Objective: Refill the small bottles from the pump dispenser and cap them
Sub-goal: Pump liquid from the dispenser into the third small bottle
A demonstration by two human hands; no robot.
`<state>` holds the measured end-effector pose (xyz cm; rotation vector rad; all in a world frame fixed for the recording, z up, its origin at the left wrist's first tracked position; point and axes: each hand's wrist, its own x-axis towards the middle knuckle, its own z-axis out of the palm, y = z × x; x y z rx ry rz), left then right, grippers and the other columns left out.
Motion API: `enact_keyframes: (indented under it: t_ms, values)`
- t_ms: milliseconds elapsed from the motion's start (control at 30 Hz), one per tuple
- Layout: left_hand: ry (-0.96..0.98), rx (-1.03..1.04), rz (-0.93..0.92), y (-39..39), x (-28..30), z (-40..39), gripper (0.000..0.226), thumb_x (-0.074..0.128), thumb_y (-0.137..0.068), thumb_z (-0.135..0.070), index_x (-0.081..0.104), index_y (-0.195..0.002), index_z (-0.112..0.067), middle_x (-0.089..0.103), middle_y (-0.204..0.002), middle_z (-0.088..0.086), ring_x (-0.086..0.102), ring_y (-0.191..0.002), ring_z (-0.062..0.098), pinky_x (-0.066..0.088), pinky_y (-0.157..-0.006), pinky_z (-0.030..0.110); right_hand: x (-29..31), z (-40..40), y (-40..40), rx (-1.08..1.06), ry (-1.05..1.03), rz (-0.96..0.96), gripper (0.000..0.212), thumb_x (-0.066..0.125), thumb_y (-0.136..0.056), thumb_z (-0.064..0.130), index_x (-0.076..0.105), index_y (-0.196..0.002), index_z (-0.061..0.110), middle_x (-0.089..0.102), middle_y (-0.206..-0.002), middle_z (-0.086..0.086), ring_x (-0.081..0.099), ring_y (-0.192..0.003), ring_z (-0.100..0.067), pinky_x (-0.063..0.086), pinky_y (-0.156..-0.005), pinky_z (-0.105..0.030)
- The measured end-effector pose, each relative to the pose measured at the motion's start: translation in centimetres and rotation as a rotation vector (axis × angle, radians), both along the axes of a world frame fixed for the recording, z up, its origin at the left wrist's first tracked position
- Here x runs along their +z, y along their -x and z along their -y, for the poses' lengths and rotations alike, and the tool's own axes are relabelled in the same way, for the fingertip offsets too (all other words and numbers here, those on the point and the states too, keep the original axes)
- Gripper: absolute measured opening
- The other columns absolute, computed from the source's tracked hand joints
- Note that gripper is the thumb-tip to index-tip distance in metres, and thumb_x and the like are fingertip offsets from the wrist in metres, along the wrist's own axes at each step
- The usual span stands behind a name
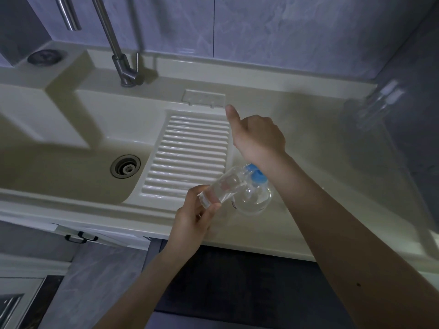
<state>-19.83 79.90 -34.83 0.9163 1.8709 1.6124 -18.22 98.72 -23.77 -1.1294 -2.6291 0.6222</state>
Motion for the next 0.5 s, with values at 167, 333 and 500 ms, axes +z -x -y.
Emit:
enact_keyframes:
  t_ms: [167, 333, 500]
  values:
    - [0.019, 0.012, -0.023, 0.1, -0.2, -0.2, 0.026, 0.057, -0.091, -0.024, 0.046, -0.111, -0.037, 0.056, -0.079, -0.019, 0.047, -0.054, 0.012, 0.044, -0.053, 0.028, 0.2, 0.0, -0.2, -0.027, 0.010, -0.011, 0.075, 0.013, -0.094, 0.065, 0.044, -0.052, 0.011, 0.051, -0.055, -0.002, 0.049, -0.050, -0.018, 0.035, -0.051, -0.026]
    - [0.065, 0.007, -0.005, -0.1, -0.9, -0.1, 0.025, 0.058, -0.092, -0.022, 0.046, -0.113, -0.030, 0.053, -0.069, -0.020, 0.046, -0.053, 0.013, 0.043, -0.051, 0.027, -0.7, 0.5, -0.4, -0.025, 0.012, 0.018, 0.072, 0.016, -0.095, 0.064, 0.040, -0.050, 0.013, 0.046, -0.053, 0.000, 0.045, -0.050, -0.017, 0.031, -0.050, -0.027]
    - [0.074, 0.012, 0.016, -0.3, -1.1, -0.2, 0.028, 0.057, -0.092, -0.015, 0.046, -0.114, -0.029, 0.057, -0.072, -0.020, 0.046, -0.052, 0.010, 0.042, -0.051, 0.023, -0.7, 0.7, -0.4, -0.013, 0.010, 0.014, 0.071, 0.016, -0.095, 0.064, 0.038, -0.050, 0.013, 0.044, -0.052, 0.000, 0.044, -0.049, -0.017, 0.031, -0.051, -0.027]
